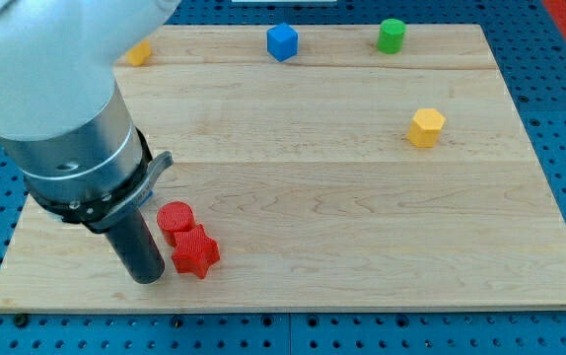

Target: Drag the red circle diagonally top right to the red star

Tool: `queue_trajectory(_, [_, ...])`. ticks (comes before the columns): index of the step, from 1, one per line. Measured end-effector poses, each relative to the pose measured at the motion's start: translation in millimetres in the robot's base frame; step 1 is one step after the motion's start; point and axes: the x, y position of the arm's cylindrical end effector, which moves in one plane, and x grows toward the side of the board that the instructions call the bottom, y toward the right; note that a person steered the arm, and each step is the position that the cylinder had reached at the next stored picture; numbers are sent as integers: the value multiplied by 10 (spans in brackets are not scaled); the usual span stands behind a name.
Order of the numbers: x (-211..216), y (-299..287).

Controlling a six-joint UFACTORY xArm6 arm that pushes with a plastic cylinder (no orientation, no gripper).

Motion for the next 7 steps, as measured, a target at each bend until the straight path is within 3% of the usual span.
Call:
queue_trajectory(2, [-9, 1021])
queue_trajectory(3, [93, 525])
queue_trajectory(4, [-165, 53])
queue_trajectory(6, [-695, 347])
queue_trajectory(7, [-981, 109])
